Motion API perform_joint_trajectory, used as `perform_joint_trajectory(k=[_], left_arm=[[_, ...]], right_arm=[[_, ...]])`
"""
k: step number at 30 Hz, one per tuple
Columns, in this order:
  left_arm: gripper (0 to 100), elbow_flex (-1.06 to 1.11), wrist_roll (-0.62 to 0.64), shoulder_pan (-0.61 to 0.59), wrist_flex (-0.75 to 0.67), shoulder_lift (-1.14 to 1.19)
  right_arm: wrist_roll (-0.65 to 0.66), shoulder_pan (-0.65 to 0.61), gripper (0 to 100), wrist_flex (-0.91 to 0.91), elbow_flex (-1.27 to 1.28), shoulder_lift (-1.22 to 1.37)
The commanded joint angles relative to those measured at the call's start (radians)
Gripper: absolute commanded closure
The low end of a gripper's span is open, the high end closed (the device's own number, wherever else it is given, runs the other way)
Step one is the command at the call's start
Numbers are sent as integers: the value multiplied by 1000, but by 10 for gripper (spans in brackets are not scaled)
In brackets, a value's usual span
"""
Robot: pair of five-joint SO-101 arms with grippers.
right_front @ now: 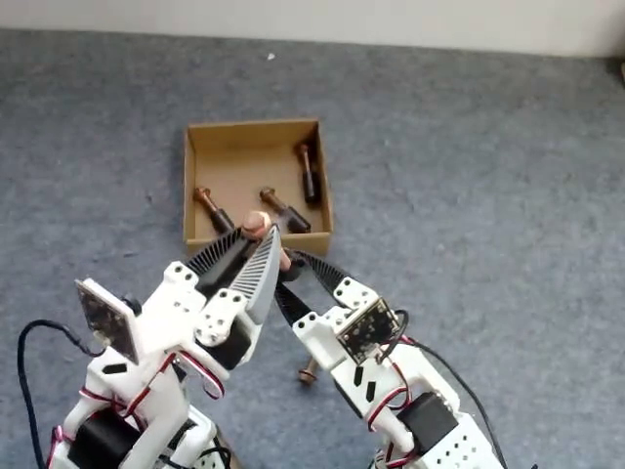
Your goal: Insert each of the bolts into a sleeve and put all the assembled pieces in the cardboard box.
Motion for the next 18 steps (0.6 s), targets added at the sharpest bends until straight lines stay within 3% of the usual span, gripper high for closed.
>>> perform_joint_trajectory(k=[1, 9, 18], left_arm=[[994, -31, -12, 13, 14, -4], [994, 44, -12, 10, -21, -4], [994, 124, -8, -105, -133, -4]], right_arm=[[11, -10, 994, -28, 107, -16], [11, -12, 994, -28, 107, -16], [11, -12, 994, -28, 107, -16]])
